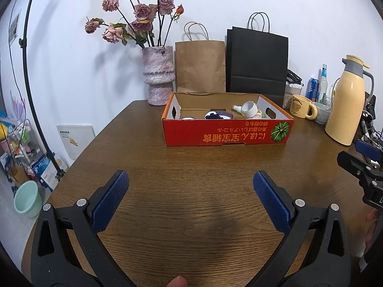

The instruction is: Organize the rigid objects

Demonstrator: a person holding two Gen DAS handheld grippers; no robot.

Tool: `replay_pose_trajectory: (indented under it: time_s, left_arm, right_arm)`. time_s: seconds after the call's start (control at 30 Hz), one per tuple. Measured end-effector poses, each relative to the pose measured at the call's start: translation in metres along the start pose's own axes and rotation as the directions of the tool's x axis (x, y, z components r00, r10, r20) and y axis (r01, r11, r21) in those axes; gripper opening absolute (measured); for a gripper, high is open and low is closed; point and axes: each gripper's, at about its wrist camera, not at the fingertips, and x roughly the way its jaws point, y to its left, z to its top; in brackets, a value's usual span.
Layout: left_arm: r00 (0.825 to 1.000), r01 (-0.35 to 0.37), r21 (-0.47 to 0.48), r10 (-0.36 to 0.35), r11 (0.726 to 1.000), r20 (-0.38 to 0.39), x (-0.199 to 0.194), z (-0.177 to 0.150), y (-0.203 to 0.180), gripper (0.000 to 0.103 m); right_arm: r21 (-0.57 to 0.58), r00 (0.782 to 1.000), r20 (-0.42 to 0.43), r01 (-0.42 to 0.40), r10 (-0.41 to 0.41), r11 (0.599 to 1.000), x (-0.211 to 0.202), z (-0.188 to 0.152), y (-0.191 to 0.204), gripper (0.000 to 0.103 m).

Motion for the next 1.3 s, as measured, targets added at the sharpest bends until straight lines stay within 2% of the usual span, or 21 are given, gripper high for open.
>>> replay_pose_trajectory:
  time_s: [1.3]
  left_arm:
    - [1.0, 0.024, 0.014, -0.024, 1.0, 0.008, -0.005, 0.0018, -0.0047, 0.103]
  right_arm:
    - [-0.001, 1.0, 0.002, -0.001, 0.001, 1.0, -0.0027, 0.003, 0.0013, 0.091]
